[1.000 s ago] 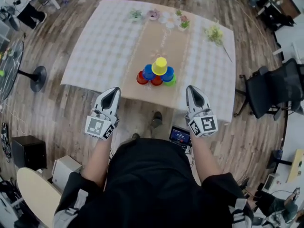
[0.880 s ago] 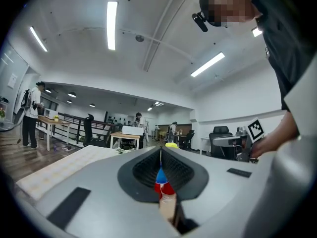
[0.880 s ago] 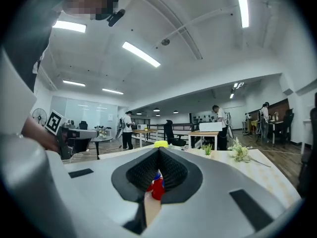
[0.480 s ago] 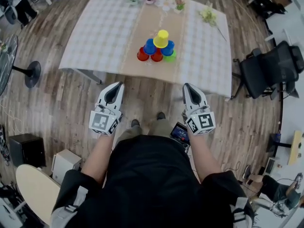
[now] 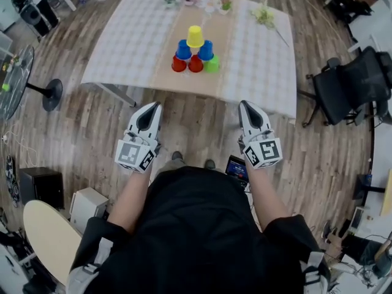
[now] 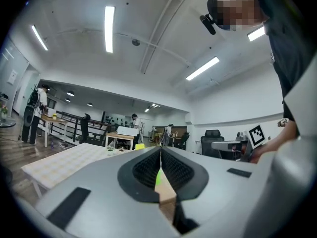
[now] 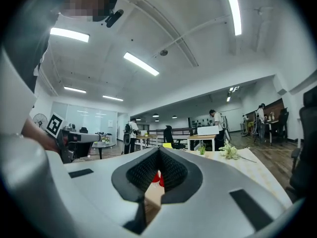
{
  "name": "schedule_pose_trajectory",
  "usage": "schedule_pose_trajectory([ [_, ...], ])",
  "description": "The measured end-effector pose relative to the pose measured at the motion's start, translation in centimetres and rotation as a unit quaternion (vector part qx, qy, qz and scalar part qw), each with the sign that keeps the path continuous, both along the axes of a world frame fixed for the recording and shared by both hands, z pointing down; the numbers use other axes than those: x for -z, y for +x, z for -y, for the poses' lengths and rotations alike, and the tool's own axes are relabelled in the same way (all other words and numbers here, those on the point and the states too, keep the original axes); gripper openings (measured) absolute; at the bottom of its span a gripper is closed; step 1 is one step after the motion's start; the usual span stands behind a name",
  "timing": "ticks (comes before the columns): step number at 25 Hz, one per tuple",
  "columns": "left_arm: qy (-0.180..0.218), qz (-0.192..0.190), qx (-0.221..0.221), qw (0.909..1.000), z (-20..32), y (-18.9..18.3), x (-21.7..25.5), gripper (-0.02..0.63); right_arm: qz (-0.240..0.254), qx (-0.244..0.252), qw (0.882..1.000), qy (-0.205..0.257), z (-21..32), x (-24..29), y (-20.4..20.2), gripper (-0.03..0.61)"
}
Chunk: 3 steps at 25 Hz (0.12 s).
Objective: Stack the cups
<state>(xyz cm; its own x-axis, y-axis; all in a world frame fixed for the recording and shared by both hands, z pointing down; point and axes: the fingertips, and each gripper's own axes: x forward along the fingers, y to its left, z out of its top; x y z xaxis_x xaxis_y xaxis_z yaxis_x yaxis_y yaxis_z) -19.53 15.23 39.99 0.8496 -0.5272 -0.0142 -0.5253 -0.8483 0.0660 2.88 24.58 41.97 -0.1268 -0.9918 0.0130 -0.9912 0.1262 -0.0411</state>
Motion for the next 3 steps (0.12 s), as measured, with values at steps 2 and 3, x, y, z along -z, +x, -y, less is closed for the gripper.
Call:
schedule_pose_trajectory([
  [2,-0.005,-0.003,0.003,1.0000,-1.6,1.1,0.1,0.005,0.000,-0.005,1.000,0.004,-2.0,0.0,1.5,0.009],
  [3,-0.006,-0.004,0.004,1.0000,-2.4,1.6,0.1,0.006,0.000,-0.007,1.000,0.005,-3.1,-0.1,2.2,0.009],
])
